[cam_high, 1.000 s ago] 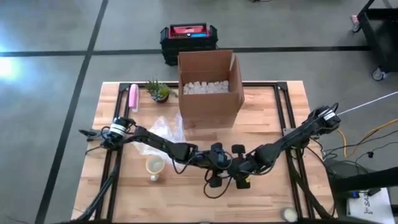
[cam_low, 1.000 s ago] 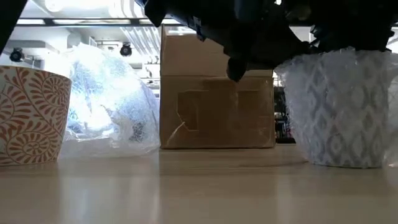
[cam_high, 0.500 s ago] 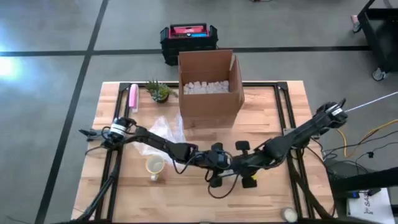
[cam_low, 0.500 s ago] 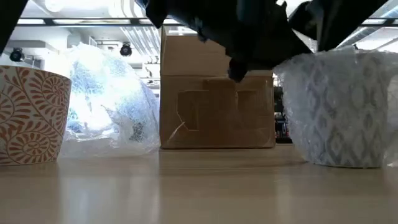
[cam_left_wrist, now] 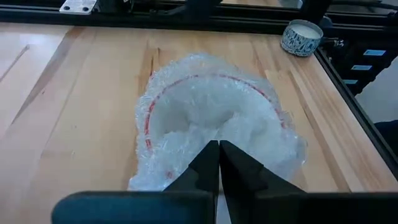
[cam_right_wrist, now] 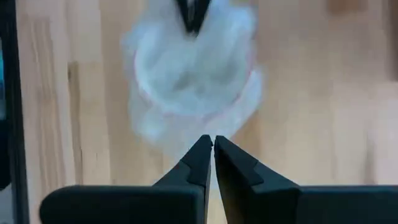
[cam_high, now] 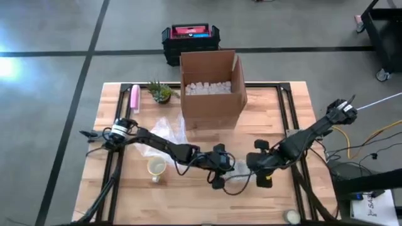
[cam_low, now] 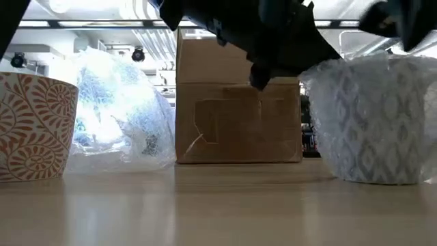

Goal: Wrap mug
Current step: Wrap the gray patterned mug using the right bubble wrap

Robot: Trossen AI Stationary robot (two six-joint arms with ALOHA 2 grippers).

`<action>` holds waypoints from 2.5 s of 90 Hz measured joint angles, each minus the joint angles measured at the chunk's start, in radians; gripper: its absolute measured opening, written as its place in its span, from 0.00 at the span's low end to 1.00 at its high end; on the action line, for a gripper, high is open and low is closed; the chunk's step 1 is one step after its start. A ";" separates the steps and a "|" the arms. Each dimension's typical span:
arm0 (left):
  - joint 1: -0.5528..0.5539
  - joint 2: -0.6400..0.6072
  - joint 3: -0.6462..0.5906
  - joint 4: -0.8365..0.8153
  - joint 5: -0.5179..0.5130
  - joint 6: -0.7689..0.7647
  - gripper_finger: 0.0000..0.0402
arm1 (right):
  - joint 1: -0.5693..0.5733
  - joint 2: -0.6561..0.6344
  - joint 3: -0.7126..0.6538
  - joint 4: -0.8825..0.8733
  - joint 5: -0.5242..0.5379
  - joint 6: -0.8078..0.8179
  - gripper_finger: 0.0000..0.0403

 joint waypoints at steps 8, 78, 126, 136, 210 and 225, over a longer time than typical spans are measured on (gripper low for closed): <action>0.000 0.000 0.000 0.001 0.000 0.000 0.00 | 0.027 0.008 -0.050 0.002 -0.004 0.045 0.02; 0.002 -0.001 0.000 0.003 0.001 -0.001 0.00 | 0.057 0.026 -0.208 0.067 0.049 0.100 0.36; 0.002 -0.001 0.000 0.003 0.000 -0.001 0.00 | 0.063 0.048 -0.179 0.094 0.161 -0.009 0.31; 0.002 -0.001 0.000 0.003 0.001 -0.001 0.00 | 0.063 0.038 -0.139 0.094 0.160 -0.035 0.13; 0.003 -0.002 0.000 0.003 0.001 -0.005 0.00 | 0.041 0.051 -0.039 0.247 0.267 -0.203 0.01; 0.003 -0.002 0.000 0.003 0.001 -0.005 0.00 | 0.036 0.056 0.033 0.162 0.262 -0.211 0.00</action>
